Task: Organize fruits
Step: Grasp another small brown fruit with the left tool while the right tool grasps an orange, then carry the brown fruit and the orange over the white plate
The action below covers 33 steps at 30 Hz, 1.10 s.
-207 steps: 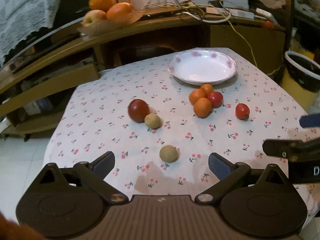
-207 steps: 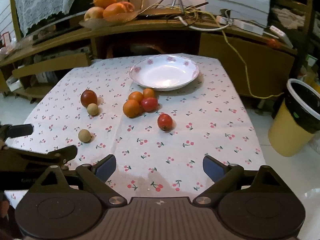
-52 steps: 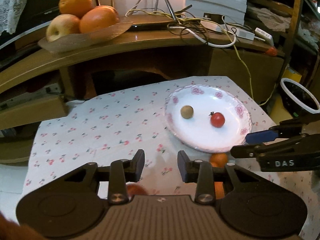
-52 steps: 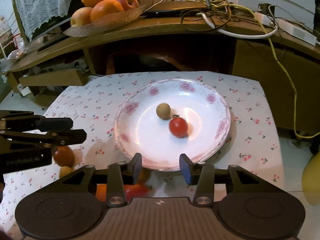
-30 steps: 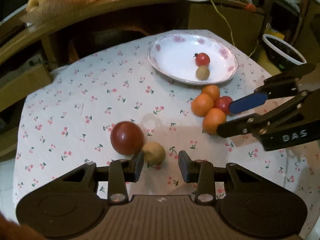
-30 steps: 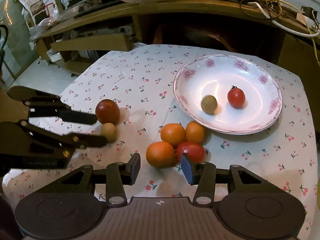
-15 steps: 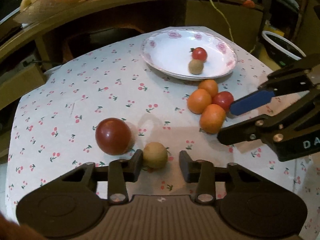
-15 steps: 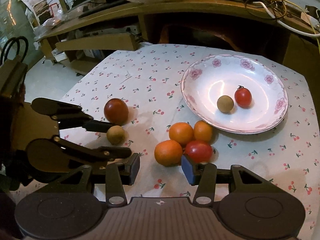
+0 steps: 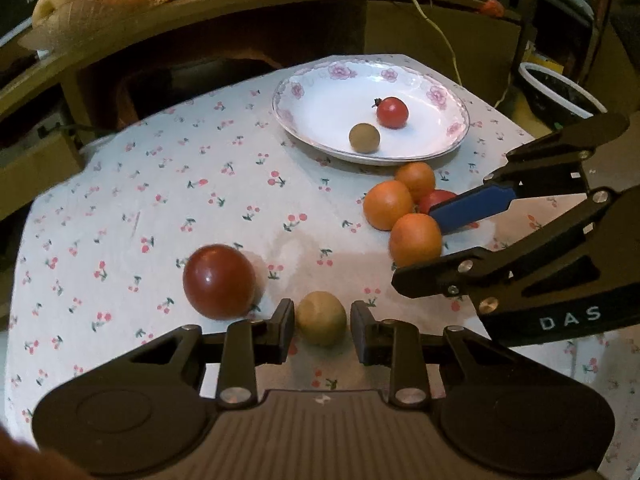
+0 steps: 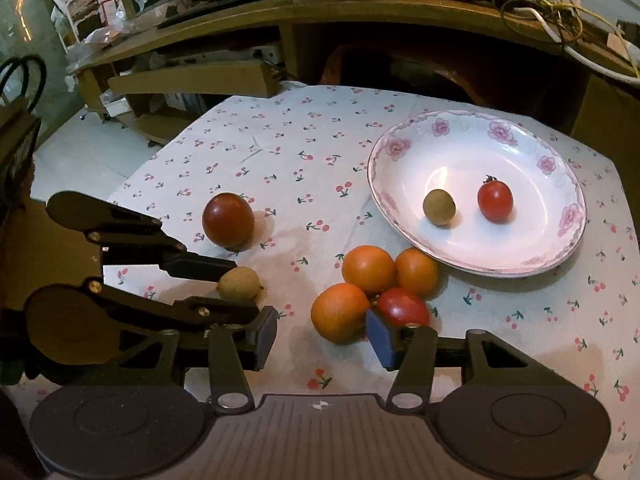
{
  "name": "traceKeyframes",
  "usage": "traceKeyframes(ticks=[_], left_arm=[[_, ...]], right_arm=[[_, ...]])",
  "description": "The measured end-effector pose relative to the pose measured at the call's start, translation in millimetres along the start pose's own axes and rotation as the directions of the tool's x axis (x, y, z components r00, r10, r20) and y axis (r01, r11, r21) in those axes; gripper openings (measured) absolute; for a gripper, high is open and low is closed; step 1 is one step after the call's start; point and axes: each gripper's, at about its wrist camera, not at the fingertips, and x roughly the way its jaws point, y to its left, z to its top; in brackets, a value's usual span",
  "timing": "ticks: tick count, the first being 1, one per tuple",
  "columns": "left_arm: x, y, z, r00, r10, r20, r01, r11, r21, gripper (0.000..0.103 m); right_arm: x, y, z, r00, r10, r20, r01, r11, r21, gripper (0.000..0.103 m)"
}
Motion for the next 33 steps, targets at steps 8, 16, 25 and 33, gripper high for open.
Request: traceKeyframes(ticks=[8,16,25,33], left_arm=[[-3,-5,-2,1.000,-0.013,-0.004,0.013,0.999,0.043,0.035],[-12,-4,-4,0.999,-0.046,0.002,0.046,0.998,0.053,0.033],[-5,-6,-5,0.999,-0.034,-0.007,0.034,0.998,0.052,0.035],[-3,-7,-4,1.000,0.003,0.012,-0.003,0.998,0.059,0.045]], right_arm=[[5,5,1,0.999,-0.051,-0.001,0.051,0.998,-0.045,0.043],[-3,1,-1,0.999,-0.018,-0.041,0.017,0.999,-0.033,0.030],[-16,2,-18,0.998,0.020,-0.063,-0.022,0.999,-0.039,0.032],[-6,1,-20,0.998,0.014,-0.060,-0.017,0.999,-0.051,0.040]])
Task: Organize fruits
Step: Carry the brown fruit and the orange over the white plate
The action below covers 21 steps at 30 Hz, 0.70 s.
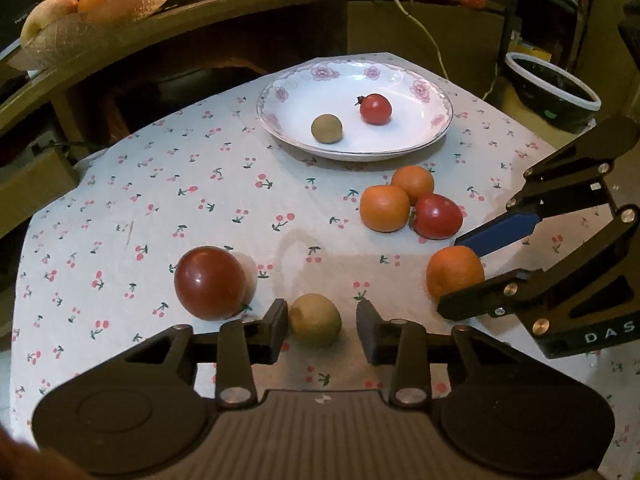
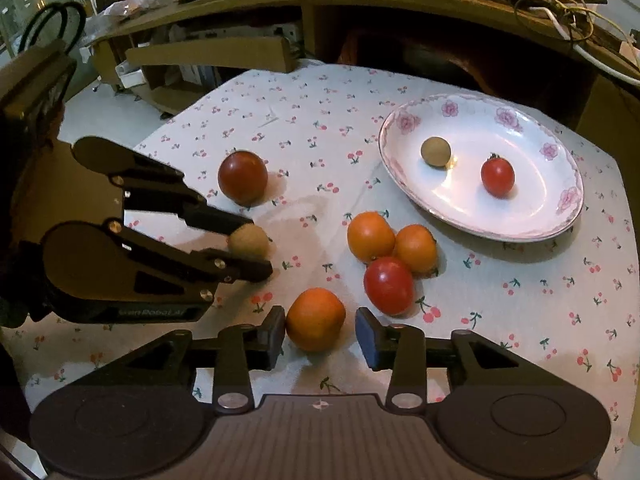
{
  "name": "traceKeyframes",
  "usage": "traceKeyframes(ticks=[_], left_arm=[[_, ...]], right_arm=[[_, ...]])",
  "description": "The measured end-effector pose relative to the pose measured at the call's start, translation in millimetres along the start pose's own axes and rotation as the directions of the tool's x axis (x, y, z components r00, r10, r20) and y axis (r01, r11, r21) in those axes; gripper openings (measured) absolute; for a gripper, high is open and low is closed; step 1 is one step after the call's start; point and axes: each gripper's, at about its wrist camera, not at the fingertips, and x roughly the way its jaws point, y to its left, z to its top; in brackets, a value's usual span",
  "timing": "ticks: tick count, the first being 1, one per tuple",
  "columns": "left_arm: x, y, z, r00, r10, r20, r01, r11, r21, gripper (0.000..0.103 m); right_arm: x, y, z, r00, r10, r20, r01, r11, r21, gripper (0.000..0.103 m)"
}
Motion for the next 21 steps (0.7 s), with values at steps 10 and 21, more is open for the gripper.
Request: traceKeyframes(ticks=[10,21], left_arm=[[-1,1,-1,1.000,-0.015,-0.002,0.015,1.000,-0.024,0.039],[-6,-8,10,1.000,-0.012,0.004,0.013,1.000,-0.012,0.032]], right_arm=[[5,1,-1,1.000,-0.003,-0.002,0.003,1.000,-0.008,0.040],[-7,-1,3,1.000,0.002,0.002,-0.002,0.999,0.033,0.032]])
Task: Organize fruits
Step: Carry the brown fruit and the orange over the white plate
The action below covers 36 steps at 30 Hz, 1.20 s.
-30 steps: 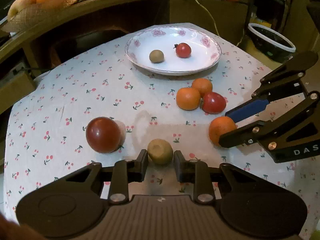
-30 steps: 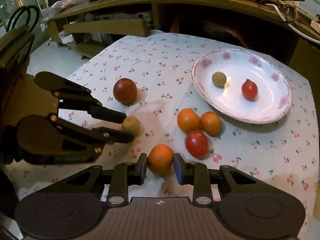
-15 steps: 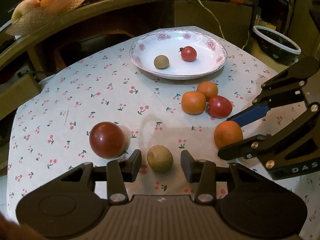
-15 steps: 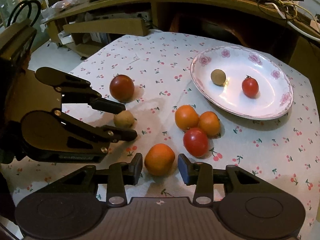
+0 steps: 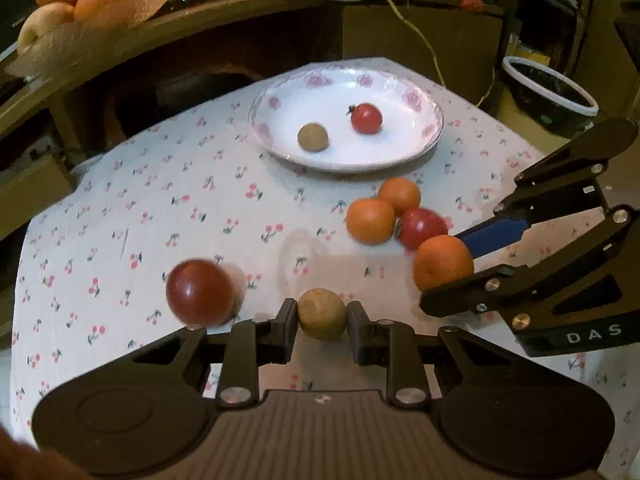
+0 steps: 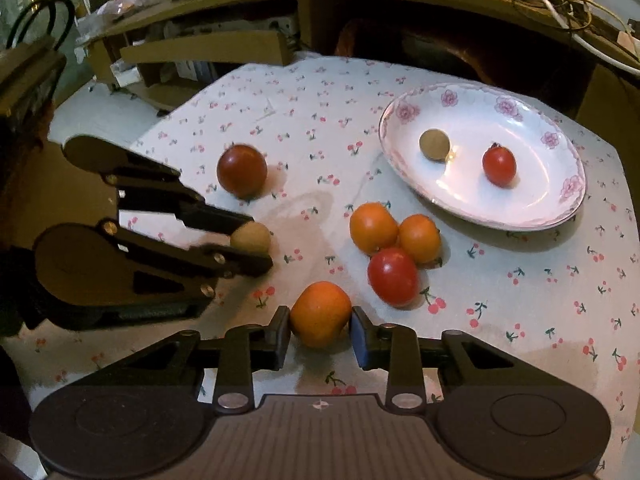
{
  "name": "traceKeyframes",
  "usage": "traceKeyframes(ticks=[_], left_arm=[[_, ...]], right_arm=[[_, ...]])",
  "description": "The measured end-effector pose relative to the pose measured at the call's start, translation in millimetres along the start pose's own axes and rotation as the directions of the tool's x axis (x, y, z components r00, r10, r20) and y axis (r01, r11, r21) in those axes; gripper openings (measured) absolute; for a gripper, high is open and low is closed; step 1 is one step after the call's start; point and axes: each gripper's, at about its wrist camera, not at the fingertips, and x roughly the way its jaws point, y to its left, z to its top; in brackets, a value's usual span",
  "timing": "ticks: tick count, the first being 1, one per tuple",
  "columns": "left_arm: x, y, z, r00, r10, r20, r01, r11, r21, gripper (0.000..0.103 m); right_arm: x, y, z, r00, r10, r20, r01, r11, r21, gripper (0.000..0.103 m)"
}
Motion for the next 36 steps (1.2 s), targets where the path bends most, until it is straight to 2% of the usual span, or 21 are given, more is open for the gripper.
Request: traceKeyframes(ticks=[22,30,36], left_arm=[[-1,-10,49,0.996,0.020,0.092,-0.019,1.000,-0.021,0.032],[13,-8,78,0.991,0.064,0.116,-0.058,0.997,-0.050,0.031],[29,-11,90,0.992,0.058,0.112,-0.053,0.998,-0.046,0.031]], right_arm=[[-23,-30,24,0.989,-0.071,0.128,0.060,0.994,0.090,0.032],[-27,-50,37,0.974,-0.136,0.181,0.111,0.984,0.138,0.033],[-23,-70,45,0.966,-0.175,0.193,0.139,0.973,0.185,0.033]])
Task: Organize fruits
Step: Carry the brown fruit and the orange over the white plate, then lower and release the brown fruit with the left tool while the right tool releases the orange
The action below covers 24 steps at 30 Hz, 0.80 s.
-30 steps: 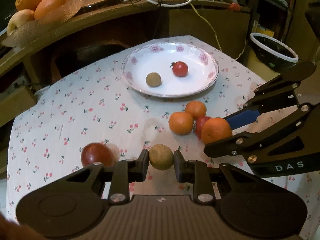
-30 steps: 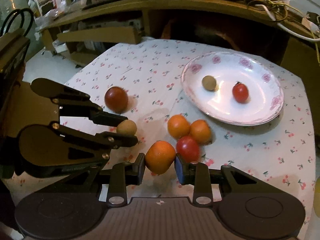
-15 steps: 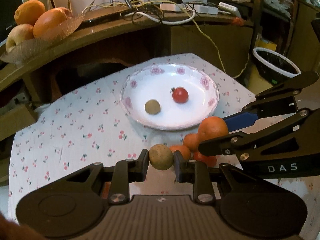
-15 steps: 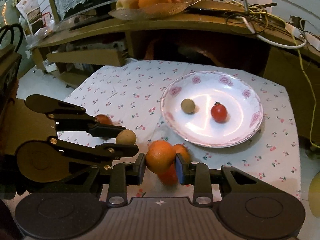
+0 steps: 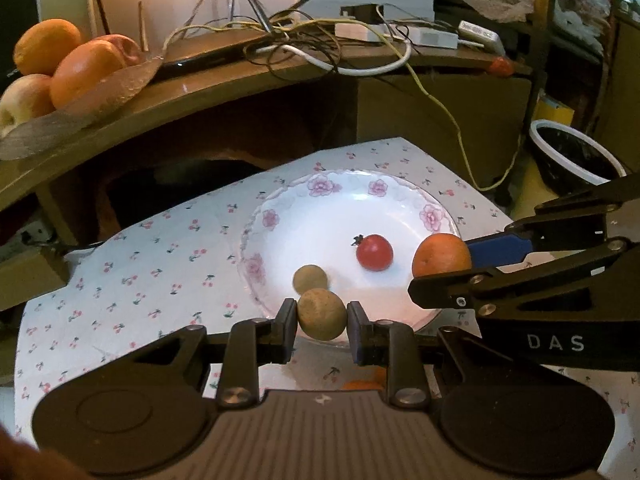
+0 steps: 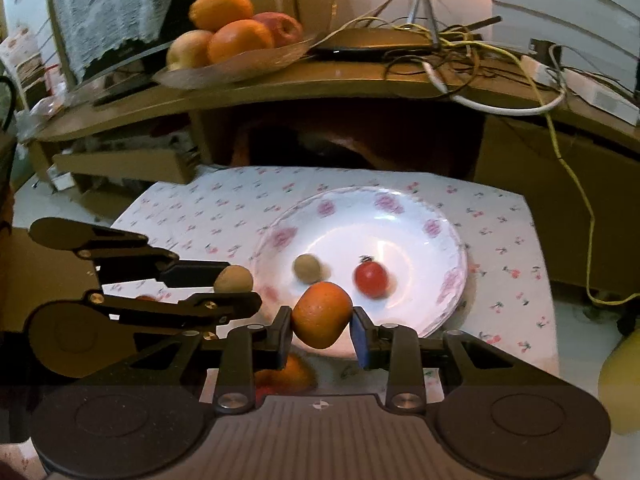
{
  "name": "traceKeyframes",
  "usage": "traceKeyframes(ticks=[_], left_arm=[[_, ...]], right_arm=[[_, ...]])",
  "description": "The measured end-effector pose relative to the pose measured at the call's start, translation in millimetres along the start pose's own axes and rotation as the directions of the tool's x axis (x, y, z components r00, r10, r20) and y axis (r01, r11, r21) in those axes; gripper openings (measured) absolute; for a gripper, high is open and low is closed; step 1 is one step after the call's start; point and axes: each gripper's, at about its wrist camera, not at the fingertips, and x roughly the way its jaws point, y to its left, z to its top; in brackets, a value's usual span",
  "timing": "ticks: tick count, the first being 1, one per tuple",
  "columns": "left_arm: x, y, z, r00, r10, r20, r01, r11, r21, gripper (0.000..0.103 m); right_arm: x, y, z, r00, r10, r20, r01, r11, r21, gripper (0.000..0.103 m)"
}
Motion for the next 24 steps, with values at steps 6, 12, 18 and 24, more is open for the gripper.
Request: traceKeyframes(ticks=[6,12,18,24], left_arm=[[14,-4,2,1.000,0.007,-0.021,-0.007,1.000,-0.001,0.031],[16,-3,3,1.000,0.012,-0.017,-0.012,1.000,-0.004,0.031],[17,-2,4,1.000,0.022,-0.017,-0.022,1.000,-0.003,0.031],[18,-2,4,1.000,0.025,-0.019,-0.025,1.000,-0.005,0.030]], right_arm=[[9,-10,-3,0.999,-0.029,-0.024,0.029,1.000,0.010,0.033],[13,-15,0,0.999,-0.037,-0.022,0.037,0.999,0.024,0.033],[15,-14,1,0.999,-0.041,-0.025,0.041,0.999,0.024,0.033],[16,-14,2,0.999,-0.043,-0.019,0.043,0.999,0.026,0.034]])
